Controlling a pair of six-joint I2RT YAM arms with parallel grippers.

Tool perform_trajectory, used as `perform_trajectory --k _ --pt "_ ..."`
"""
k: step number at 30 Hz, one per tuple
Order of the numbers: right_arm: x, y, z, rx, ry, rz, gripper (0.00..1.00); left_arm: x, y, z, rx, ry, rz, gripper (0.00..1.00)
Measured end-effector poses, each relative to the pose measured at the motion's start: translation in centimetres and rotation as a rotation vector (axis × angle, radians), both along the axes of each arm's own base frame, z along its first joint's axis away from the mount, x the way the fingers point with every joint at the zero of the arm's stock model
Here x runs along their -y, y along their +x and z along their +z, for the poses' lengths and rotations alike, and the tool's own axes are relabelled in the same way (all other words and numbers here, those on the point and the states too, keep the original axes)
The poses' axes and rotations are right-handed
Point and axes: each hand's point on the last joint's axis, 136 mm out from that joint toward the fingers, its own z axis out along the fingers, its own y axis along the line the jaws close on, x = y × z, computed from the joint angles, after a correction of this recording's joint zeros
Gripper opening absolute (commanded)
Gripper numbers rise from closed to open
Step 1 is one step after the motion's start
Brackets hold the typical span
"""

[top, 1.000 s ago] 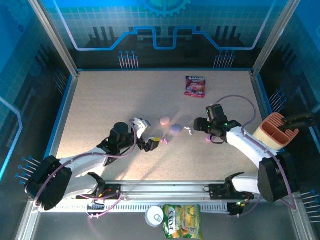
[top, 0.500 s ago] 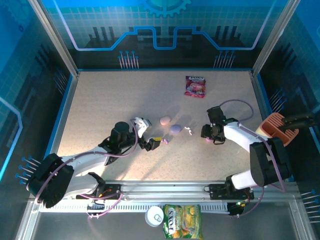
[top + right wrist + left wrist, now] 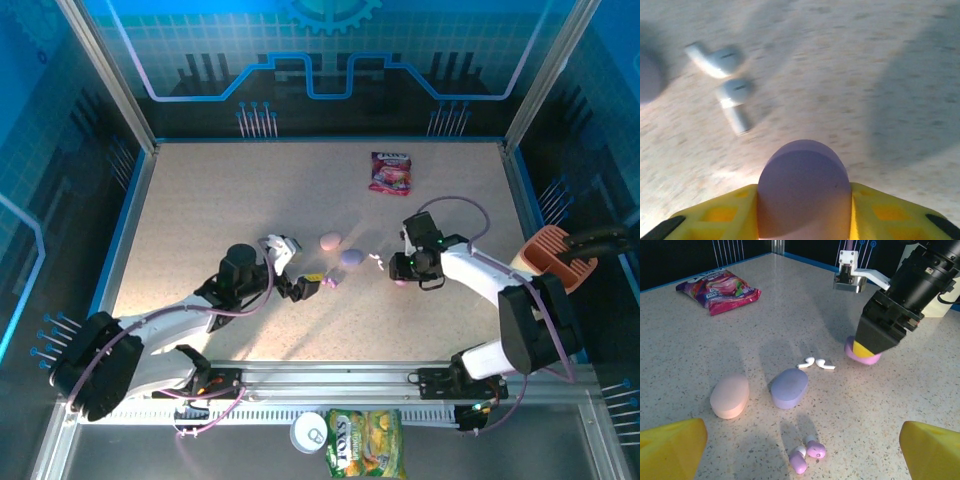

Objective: Insert the wireless bluetooth earbuds into the charging case

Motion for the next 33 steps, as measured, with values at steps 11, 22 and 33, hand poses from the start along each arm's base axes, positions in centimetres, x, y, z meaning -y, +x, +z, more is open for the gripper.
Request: perform_trajectory --k 11,22,33 --pt "-9.3 -5.3 1.2 -0.006 0.078 0.476 0.42 -1.2 -0.5 0.7 0.030 -0.006 0.044 0.99" --pt "-12.5 -8.5 -1.2 -0.068 0.006 0.655 0.51 -3.6 -1.0 0.9 -0.075 -0.040 0.183 0.99" --pt "-11.8 -7.7 2.8 0.248 0.068 0.574 0.69 -5.6 -2.0 -1.2 -0.266 -0.034 0.302 0.99"
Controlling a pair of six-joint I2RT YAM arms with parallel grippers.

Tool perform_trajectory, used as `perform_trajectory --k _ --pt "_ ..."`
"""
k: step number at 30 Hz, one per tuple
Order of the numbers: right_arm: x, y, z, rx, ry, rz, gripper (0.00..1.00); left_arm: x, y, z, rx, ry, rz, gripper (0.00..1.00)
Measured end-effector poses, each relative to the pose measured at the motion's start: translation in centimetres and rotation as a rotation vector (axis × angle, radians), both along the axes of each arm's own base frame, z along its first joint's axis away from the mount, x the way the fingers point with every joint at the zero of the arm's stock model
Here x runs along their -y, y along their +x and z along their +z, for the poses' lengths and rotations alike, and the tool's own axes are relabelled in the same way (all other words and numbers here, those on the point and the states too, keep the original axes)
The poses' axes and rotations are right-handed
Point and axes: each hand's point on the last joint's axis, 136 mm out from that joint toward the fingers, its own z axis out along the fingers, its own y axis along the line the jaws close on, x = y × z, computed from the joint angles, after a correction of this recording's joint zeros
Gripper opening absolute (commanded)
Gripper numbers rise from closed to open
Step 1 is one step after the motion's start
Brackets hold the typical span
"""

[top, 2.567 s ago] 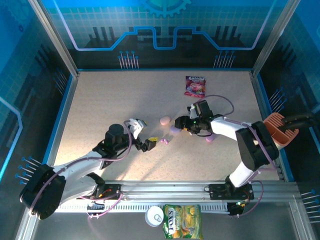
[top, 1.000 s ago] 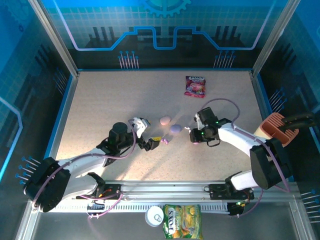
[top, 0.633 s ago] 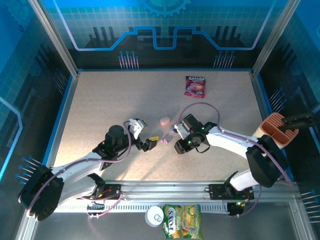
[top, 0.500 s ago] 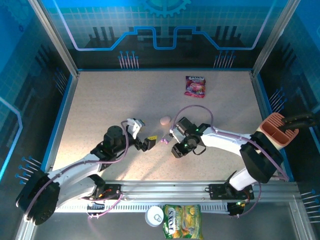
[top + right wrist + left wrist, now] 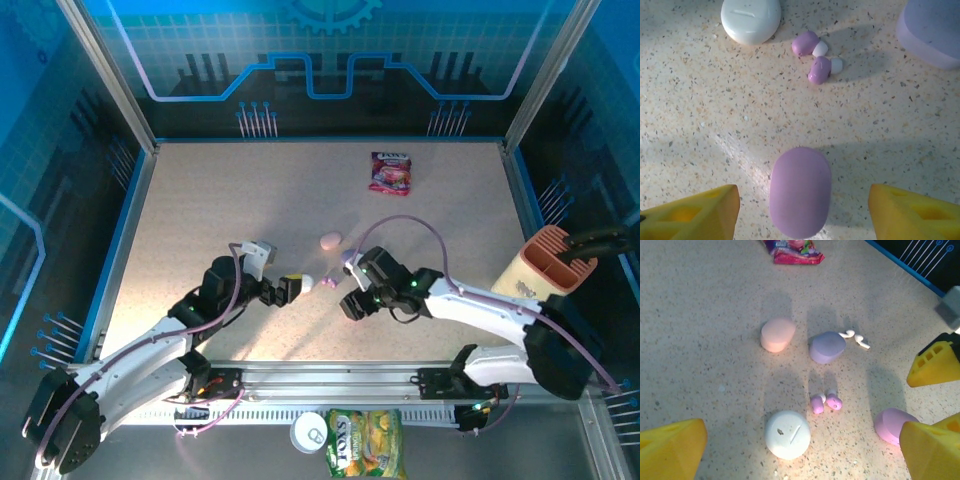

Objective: Insert the wireless bluetooth earbuds into the charging case

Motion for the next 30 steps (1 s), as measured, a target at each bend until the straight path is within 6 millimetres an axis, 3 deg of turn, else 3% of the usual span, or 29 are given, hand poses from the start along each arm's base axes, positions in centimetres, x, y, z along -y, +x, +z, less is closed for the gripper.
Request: perform_trajectory --k 8,20,30 --pt "2.0 -0.9 -2.1 0.075 0.031 -0.034 0.70 0.1 -0.1 -0.2 -0.031 -0.023 0.010 0.99" --pt "0.0 -0.8 -2.8 0.100 0.069 0.006 0.70 0.2 -0.2 -0.2 -0.043 -0.033 0.010 0.99" --pt "0.4 -1.2 -4.7 0.057 0.016 0.009 0.60 0.2 -0.3 0.7 -0.015 -0.051 0.009 0.99"
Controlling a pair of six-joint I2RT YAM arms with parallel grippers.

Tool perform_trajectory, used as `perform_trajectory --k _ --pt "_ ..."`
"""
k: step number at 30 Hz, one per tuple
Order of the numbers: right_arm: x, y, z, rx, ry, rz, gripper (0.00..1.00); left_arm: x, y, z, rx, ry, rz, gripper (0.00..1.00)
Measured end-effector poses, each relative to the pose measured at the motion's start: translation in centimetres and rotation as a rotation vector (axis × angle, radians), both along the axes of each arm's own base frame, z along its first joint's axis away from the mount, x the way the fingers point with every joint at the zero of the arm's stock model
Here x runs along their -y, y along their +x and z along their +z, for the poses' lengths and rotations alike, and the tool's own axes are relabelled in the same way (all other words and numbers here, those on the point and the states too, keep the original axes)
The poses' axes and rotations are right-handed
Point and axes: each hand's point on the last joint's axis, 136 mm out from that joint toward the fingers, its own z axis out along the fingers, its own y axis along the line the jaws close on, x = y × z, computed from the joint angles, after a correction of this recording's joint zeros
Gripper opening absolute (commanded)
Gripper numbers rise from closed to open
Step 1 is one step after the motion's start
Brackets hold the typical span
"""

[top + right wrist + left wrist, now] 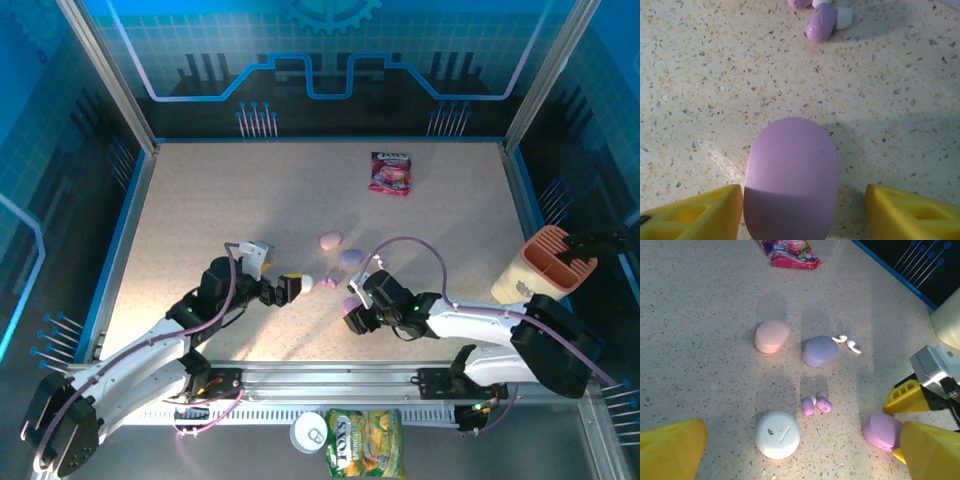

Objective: Insert the wireless bluetooth earbuds into the charging case

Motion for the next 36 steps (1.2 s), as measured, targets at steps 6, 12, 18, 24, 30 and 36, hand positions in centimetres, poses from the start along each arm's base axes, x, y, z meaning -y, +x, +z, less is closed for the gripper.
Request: perform_trajectory --k 6,12,18,24,30,36 --pt "0.2 0.0 -0.6 -0.005 -0.023 0.001 0.46 0.0 0.0 0.0 0.000 0.000 -0.001 0.99" --pt "0.2 -0.2 -0.1 -0.008 -0.023 0.015 0.43 0.0 0.0 0.1 0.005 0.001 -0.002 0.99" --pt "-0.8 0.0 5.0 0.067 0.065 0.062 0.38 1.0 -0.5 1.9 0.075 -0.031 -0.072 0.99" --pt "-2.0 0.7 13.4 0.143 0.239 0.138 0.36 3.2 -2.4 3.9 0.172 -0.059 -0.265 0.97" --pt "-1.9 0.1 20.1 0.153 0.347 0.263 0.35 5.8 -4.4 7.3 0.243 -0.106 -0.481 0.91" --pt "-3.1 -2.0 25.7 0.161 0.414 0.452 0.33 8.2 -6.9 9.1 0.288 -0.132 -0.684 0.90"
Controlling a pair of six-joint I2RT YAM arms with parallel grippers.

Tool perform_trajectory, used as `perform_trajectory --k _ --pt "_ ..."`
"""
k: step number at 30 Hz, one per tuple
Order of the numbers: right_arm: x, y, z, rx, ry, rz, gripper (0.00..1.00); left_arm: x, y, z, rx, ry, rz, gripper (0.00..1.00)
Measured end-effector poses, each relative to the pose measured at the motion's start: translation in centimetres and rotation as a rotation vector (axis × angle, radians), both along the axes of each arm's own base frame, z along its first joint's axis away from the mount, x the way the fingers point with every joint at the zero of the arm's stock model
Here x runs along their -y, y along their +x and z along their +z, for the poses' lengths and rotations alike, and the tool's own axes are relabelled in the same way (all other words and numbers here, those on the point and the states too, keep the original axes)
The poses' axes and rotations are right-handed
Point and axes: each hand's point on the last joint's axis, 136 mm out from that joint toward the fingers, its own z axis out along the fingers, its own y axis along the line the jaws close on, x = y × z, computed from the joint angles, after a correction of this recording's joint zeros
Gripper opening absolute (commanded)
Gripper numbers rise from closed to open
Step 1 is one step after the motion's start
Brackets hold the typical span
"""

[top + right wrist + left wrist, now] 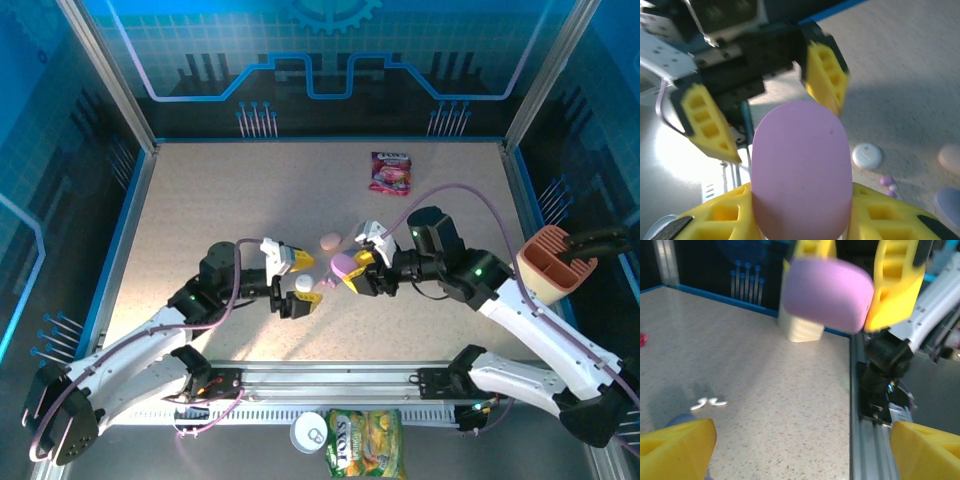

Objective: Insert the wireless bluetooth earbuds into the charging case

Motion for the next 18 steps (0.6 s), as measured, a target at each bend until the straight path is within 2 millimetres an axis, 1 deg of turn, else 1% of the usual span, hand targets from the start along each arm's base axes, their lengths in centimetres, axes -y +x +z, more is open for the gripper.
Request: perform_trajectory --k 2,5,13,18 --pt "-0.5 -0.6 0.9 -0.005 0.013 0.060 0.33 0.6 -0.7 0.2 0.020 -0.001 -0.051 0.90" --pt "-1.1 -1.2 1.2 -0.032 0.011 0.125 0.33 1.1 -1.1 0.4 0.036 -0.009 -0.096 0.88" --pt "-1.5 -1.4 -0.3 -0.080 -0.044 0.179 0.32 2.3 -1.0 1.8 0.024 -0.052 -0.170 0.77" --pt "-1.5 -1.5 -0.5 -0.072 -0.052 0.190 0.32 2.6 -1.0 2.3 0.000 -0.067 -0.193 0.70"
